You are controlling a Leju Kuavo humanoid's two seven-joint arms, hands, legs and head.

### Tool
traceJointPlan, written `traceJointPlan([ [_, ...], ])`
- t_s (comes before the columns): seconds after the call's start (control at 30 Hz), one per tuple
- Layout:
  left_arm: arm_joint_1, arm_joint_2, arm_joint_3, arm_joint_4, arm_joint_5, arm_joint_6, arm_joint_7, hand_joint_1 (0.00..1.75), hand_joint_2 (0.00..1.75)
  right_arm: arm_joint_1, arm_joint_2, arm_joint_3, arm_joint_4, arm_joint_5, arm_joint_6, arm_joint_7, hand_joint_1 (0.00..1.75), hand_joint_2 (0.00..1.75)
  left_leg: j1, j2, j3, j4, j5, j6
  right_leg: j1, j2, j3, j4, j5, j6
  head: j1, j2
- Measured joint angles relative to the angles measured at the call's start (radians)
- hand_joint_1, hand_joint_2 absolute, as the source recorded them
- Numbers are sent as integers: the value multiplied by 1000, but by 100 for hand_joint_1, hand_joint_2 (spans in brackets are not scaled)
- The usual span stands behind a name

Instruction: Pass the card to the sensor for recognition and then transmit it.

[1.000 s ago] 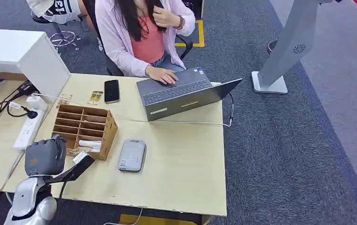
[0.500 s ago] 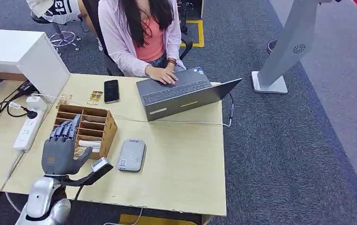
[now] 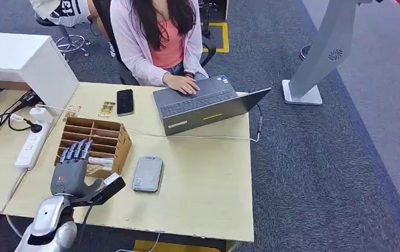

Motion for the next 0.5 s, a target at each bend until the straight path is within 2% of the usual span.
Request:
traceJointPlan([
  [0.23, -5, 14, -5, 11, 15, -13, 18, 0, 175, -1, 0, -1, 0, 2, 0, -1, 0, 175, 0, 0, 0, 0, 0, 0, 0, 0, 0, 0, 0, 0, 0, 0],
  [0.5, -5, 23, -5, 11, 21, 9, 19, 0, 175, -1, 0, -2, 0, 3, 0, 2, 0, 175, 0, 0, 0, 0, 0, 0, 0, 0, 0, 0, 0, 0, 0, 0],
])
